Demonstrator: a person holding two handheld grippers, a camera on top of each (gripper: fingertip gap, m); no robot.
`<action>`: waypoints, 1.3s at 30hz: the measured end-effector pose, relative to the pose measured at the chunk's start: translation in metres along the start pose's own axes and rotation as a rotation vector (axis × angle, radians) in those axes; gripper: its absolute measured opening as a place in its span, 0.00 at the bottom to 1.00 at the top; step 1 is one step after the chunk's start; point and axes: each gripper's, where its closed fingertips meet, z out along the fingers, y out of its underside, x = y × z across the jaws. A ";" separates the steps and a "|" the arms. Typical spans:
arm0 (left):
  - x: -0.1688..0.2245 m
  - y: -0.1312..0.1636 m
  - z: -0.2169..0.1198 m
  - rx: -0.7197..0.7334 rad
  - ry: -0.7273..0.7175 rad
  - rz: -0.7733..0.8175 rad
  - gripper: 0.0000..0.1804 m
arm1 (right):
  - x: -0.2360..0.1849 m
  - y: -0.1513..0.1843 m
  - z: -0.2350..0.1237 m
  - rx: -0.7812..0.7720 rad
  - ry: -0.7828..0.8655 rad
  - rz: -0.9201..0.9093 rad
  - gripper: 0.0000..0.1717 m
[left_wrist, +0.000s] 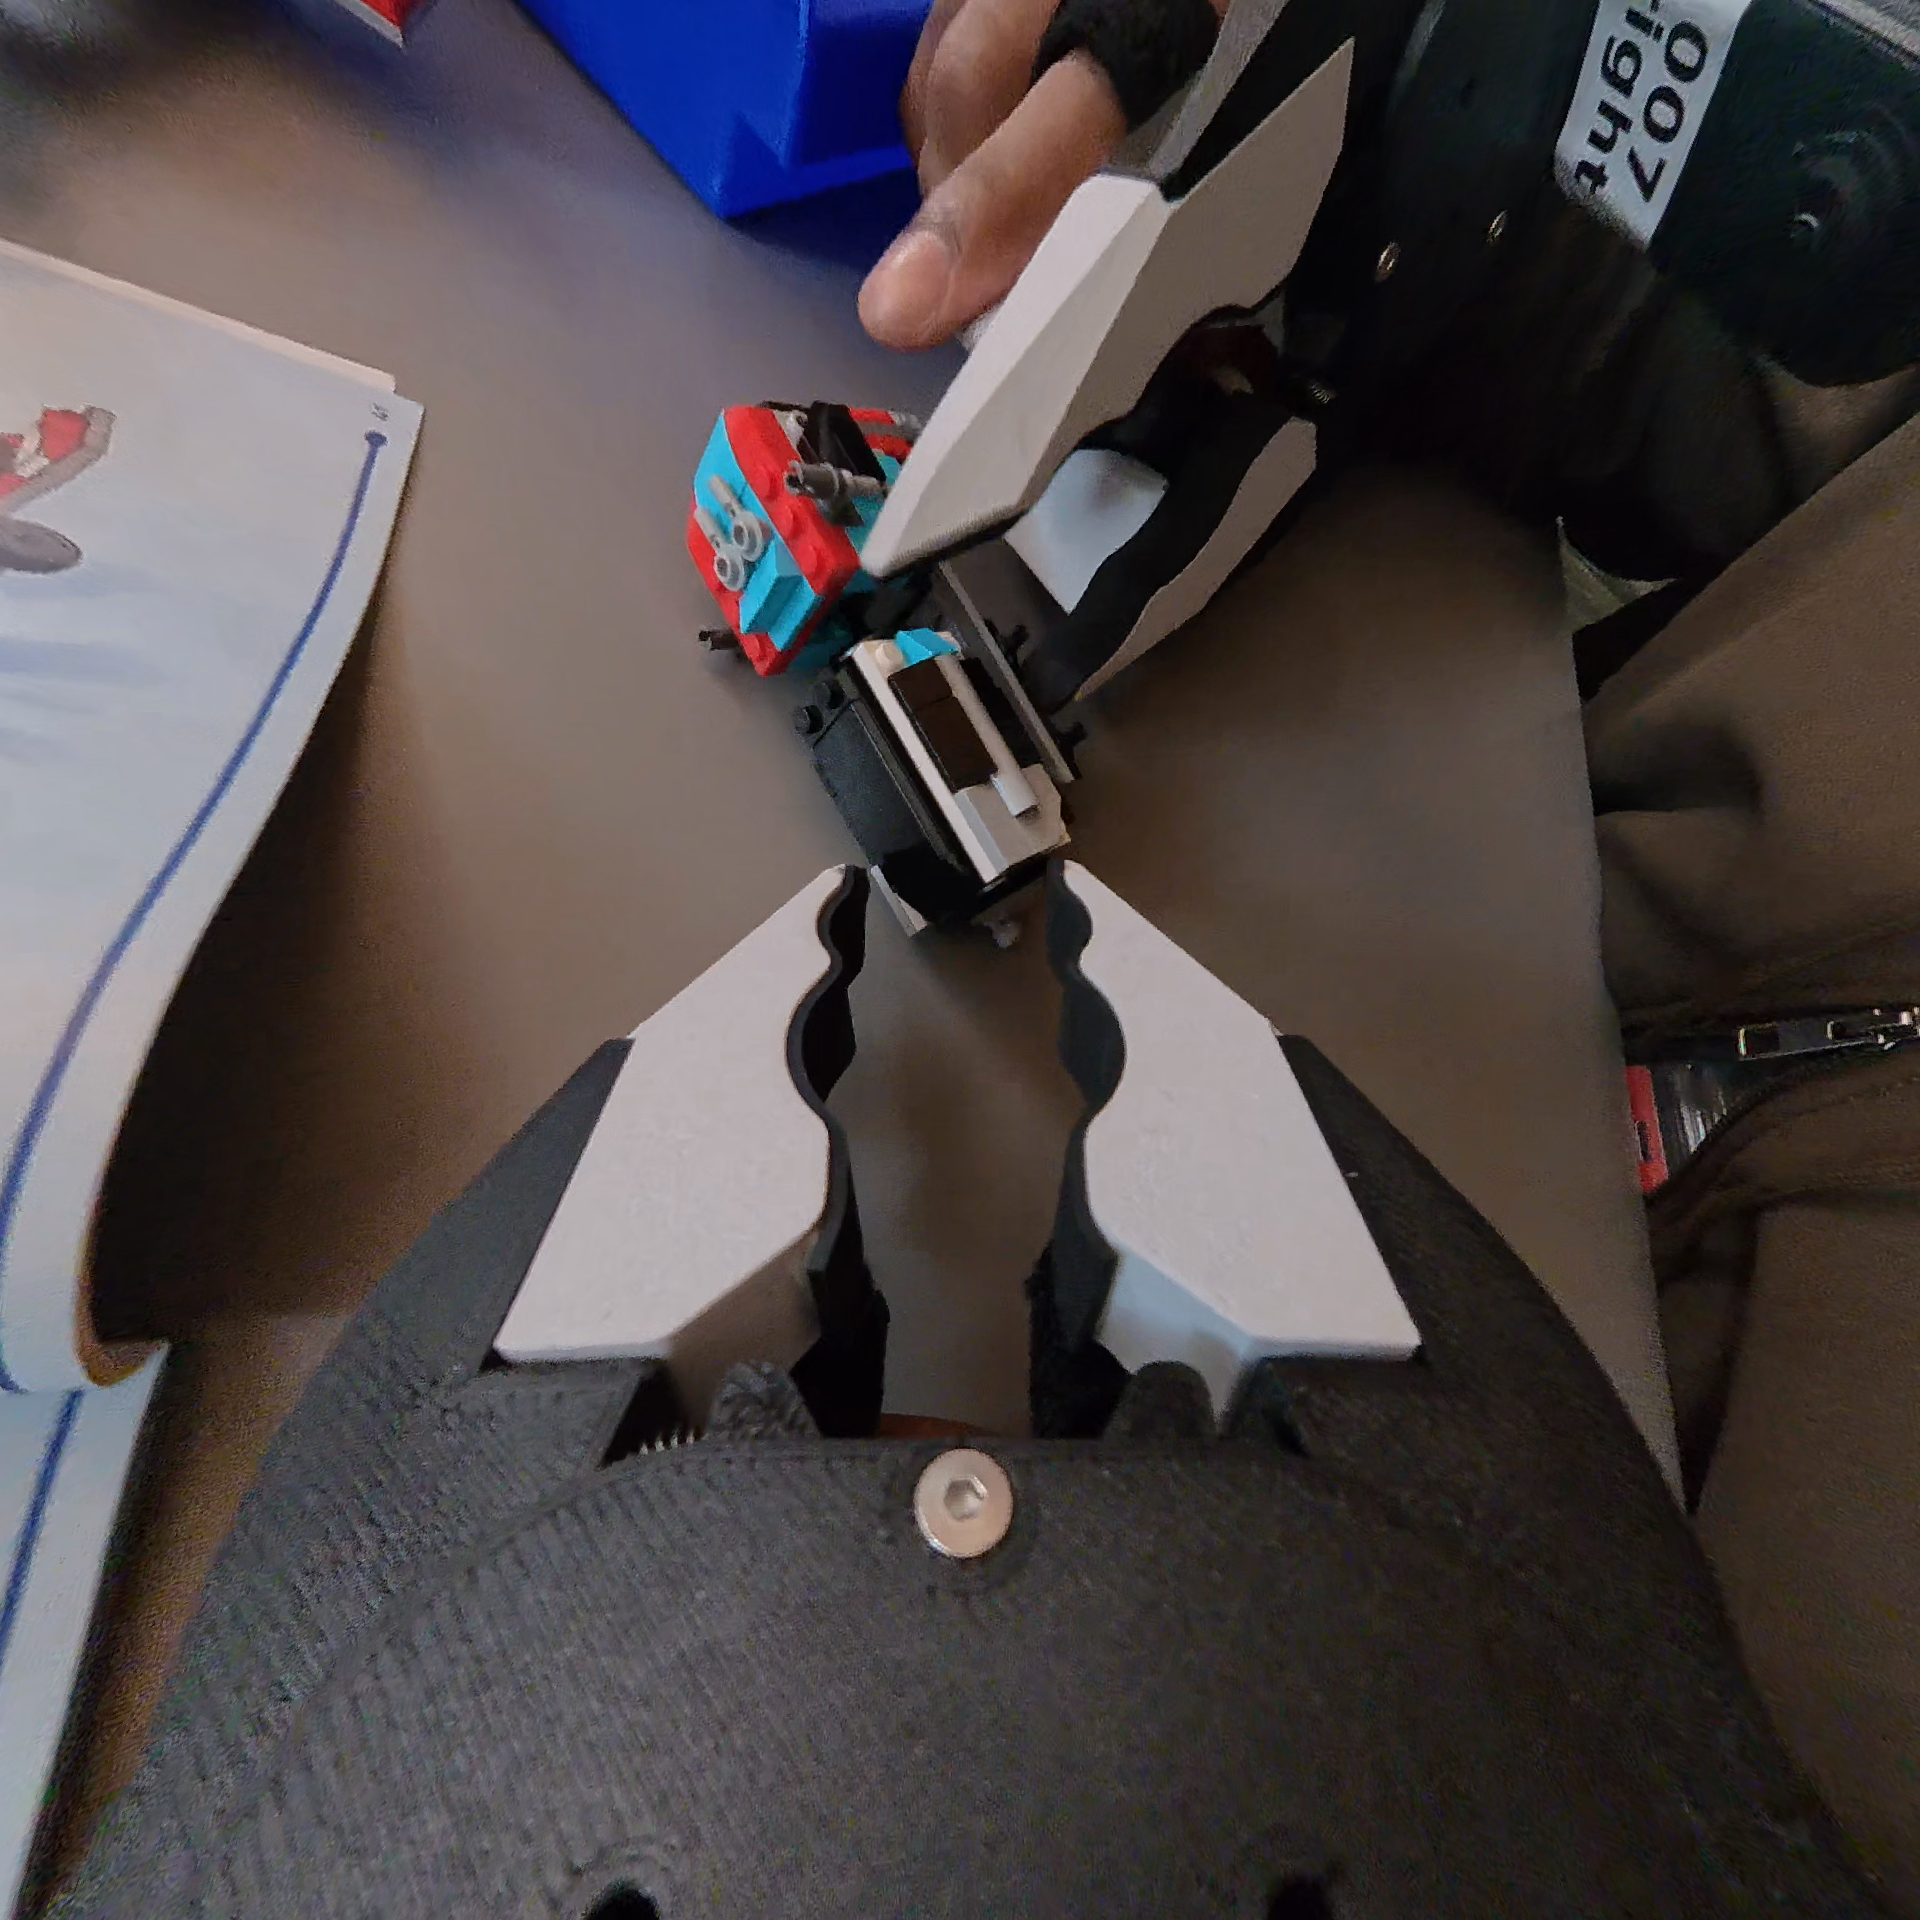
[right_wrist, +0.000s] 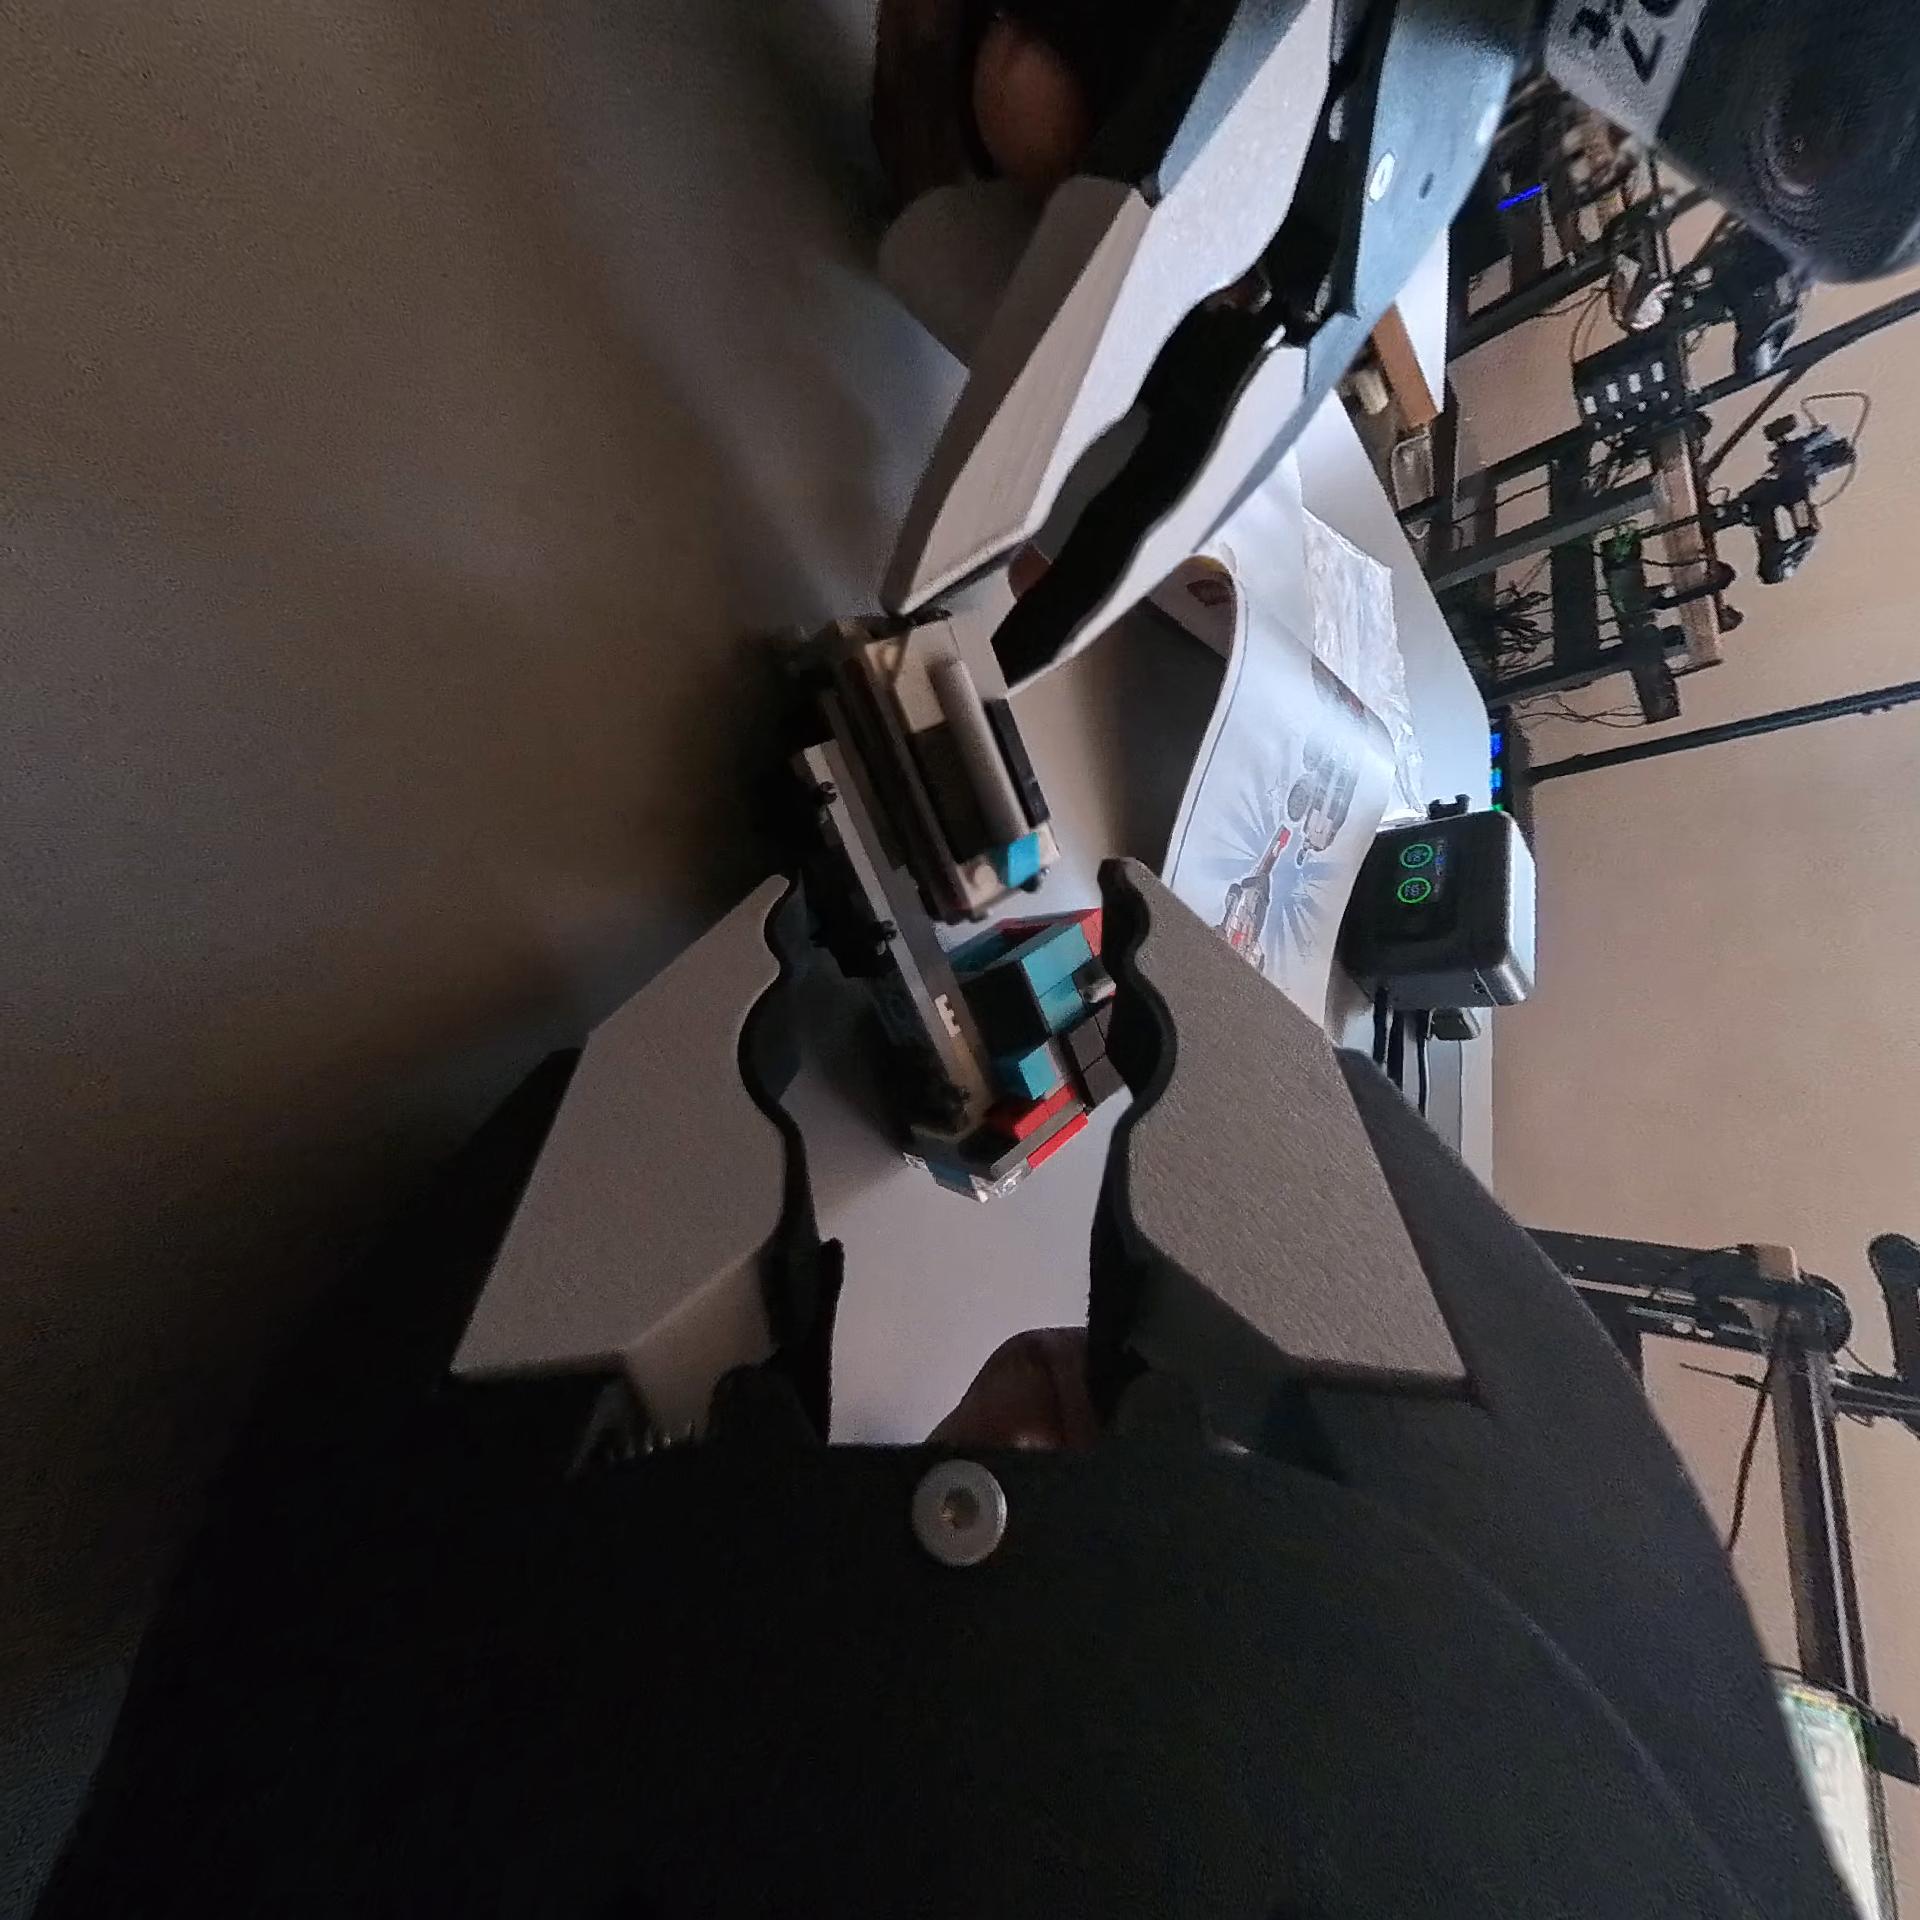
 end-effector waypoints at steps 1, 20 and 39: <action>-0.002 -0.002 0.000 -0.001 0.006 0.007 0.19 | -0.001 0.000 0.001 -0.002 -0.013 0.001 0.34; -0.001 -0.007 0.007 -0.043 0.080 0.034 0.19 | 0.001 0.003 0.002 -0.085 -0.145 -0.005 0.36; 0.004 -0.002 0.006 -0.061 0.099 0.064 0.19 | -0.004 0.003 0.003 -0.101 -0.236 -0.004 0.33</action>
